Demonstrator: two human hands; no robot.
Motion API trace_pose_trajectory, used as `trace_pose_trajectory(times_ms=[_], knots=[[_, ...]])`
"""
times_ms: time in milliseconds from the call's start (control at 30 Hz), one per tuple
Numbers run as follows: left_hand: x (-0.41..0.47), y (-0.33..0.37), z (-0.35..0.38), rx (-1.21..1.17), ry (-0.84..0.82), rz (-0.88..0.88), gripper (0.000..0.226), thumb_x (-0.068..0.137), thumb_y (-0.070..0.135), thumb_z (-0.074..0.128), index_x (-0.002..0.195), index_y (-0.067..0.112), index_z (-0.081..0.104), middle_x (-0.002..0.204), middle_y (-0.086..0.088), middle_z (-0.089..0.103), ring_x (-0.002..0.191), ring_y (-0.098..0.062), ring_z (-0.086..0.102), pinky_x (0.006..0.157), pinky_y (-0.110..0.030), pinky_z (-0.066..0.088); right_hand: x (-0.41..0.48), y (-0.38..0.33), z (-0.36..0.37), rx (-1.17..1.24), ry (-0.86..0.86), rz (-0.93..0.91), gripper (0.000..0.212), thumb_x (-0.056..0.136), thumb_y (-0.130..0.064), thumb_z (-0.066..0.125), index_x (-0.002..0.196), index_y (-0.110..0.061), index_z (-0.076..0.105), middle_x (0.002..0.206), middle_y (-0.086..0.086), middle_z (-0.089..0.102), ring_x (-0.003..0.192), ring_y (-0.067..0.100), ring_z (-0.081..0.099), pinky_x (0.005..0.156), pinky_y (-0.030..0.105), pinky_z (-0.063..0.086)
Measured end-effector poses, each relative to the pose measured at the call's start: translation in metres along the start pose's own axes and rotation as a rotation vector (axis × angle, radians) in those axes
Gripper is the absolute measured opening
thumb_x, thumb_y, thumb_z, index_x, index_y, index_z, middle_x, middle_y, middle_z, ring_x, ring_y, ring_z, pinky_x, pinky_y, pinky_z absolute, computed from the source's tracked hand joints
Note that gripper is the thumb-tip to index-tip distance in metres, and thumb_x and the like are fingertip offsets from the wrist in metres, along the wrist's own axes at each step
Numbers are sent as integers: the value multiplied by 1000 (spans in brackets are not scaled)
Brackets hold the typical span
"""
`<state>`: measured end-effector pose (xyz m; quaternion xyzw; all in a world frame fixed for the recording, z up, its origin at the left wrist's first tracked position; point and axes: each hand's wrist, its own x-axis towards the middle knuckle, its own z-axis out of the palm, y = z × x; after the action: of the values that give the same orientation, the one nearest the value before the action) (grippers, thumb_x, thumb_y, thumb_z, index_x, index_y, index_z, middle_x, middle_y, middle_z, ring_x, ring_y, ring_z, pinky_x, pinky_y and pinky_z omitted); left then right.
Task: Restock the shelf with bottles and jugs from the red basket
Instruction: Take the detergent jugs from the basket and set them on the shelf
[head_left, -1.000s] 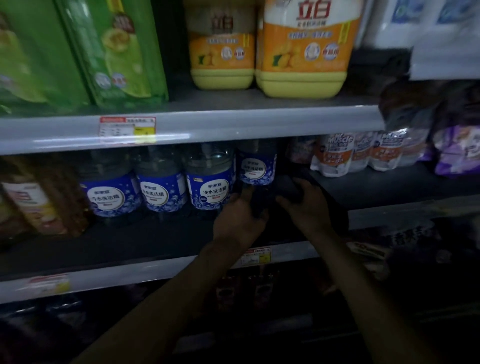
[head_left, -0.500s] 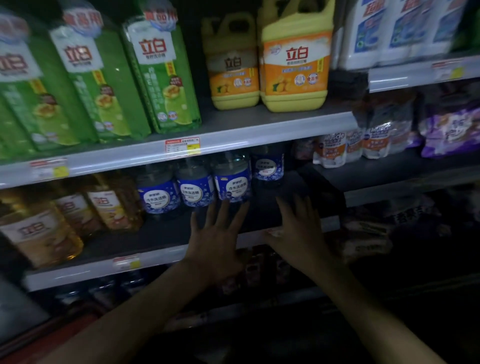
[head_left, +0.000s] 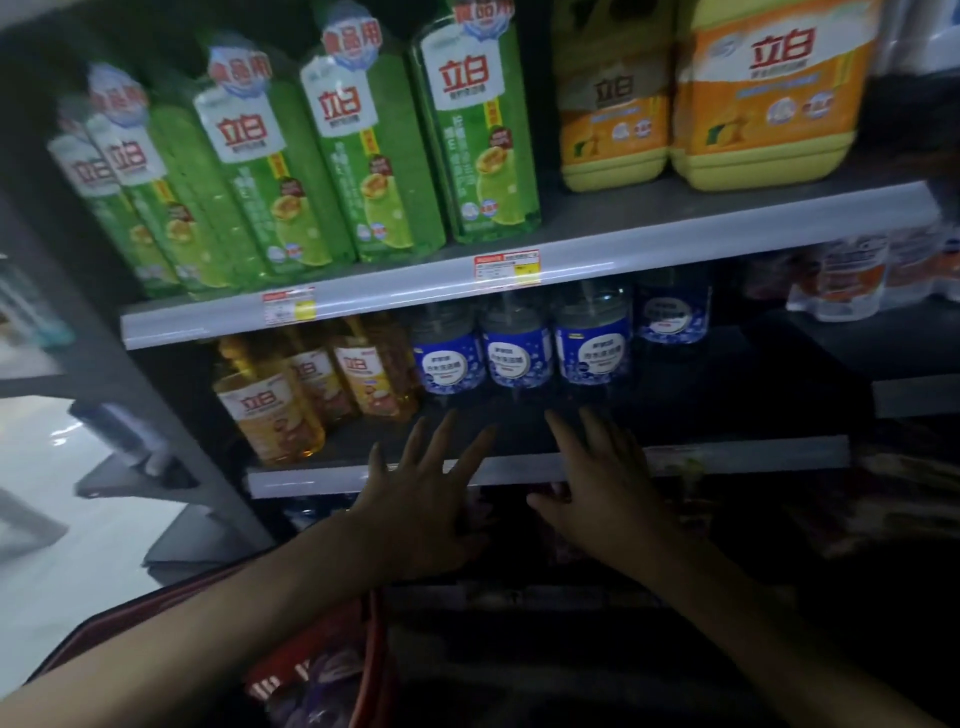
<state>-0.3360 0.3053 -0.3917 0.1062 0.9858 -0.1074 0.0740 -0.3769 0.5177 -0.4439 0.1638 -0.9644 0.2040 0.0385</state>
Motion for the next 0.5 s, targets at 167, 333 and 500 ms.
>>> trace_pose_trajectory(times_ms=[167,333,500], knots=[[-39,-42,31,-48,30,-102,114,90,78,50,150,45,-40,168,-3,-36,159,-33,-20,125,-66,10,12,-45,23,51,-117,-98,94,93,-62,58,162,-33,1,170,4,-1,154,34,8,121,50,21],[-95,-93,83,-96,129,-199,113,87,76,53,158,42,-29,174,-6,-16,161,-30,0,128,-54,18,16,-95,62,18,-193,-252,92,95,-58,57,162,-28,1,169,6,-3,155,31,3,125,47,15],[-151,-137,139,-140,117,-318,99,89,75,47,165,40,-6,174,-5,10,160,-30,16,125,-52,26,7,-139,112,-17,-348,-363,93,94,-59,57,162,-29,0,168,2,-7,156,29,-4,127,48,10]])
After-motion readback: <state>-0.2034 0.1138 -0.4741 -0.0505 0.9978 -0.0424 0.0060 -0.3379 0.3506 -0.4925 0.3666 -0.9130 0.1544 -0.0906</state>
